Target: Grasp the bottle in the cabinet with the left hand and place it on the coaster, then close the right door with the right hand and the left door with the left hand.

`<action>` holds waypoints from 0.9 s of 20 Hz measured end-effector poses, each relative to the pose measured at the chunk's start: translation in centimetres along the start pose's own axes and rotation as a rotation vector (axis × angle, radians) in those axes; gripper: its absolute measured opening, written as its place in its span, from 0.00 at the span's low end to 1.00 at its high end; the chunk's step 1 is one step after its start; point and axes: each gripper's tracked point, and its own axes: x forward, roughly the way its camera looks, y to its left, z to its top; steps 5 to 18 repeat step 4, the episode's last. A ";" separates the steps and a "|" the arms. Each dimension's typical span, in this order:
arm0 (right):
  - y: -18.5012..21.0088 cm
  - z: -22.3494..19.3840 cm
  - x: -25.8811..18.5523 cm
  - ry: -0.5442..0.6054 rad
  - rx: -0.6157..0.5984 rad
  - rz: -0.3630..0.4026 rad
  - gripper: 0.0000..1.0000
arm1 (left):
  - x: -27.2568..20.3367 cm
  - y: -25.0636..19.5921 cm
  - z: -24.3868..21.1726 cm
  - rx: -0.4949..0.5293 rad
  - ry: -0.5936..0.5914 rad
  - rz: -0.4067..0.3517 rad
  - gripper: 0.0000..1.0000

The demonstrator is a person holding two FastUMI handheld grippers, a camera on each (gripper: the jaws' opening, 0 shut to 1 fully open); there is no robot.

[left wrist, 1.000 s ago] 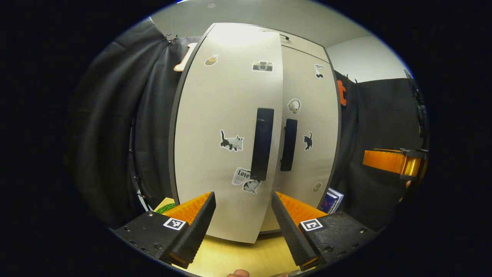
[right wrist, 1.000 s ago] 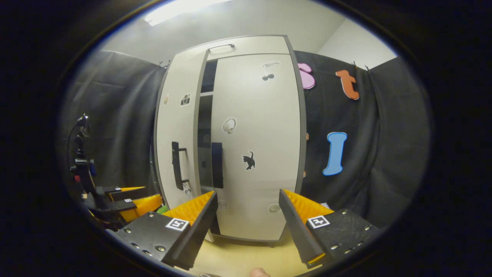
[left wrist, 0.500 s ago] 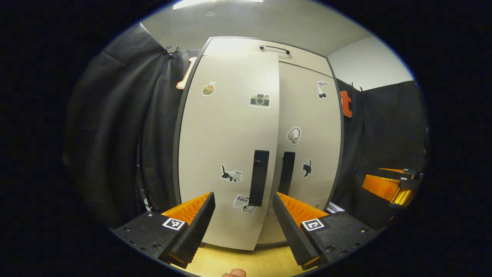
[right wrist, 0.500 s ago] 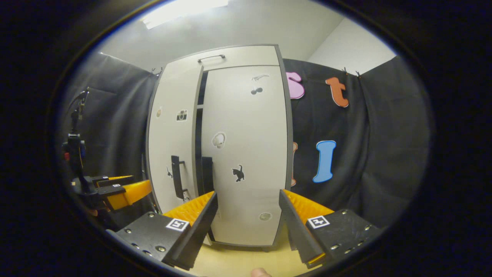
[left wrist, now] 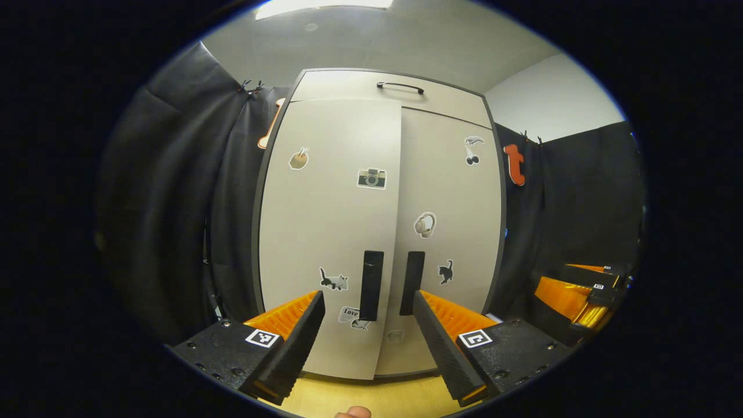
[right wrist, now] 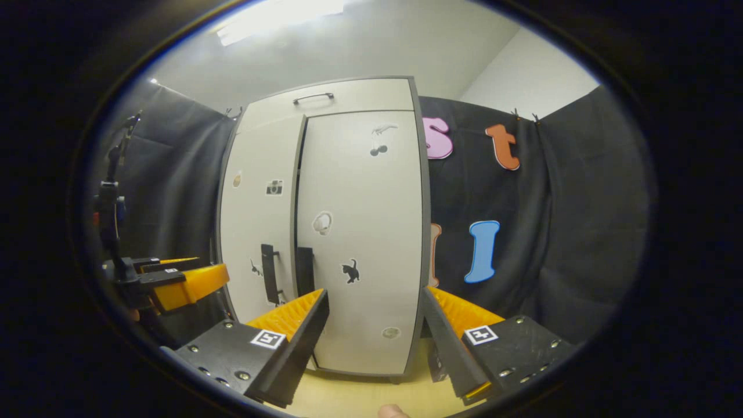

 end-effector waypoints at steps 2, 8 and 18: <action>-1.1 0.2 -0.3 -0.004 0.006 -0.005 0.96 | 0.2 -1.1 0.0 -0.003 0.000 -0.006 0.96; -3.1 0.3 -0.6 -0.008 -0.008 -0.022 0.96 | 0.4 -2.7 -0.4 -0.010 0.005 -0.014 0.96; -3.1 0.3 -0.6 -0.008 -0.008 -0.022 0.96 | 0.4 -2.7 -0.4 -0.010 0.005 -0.014 0.96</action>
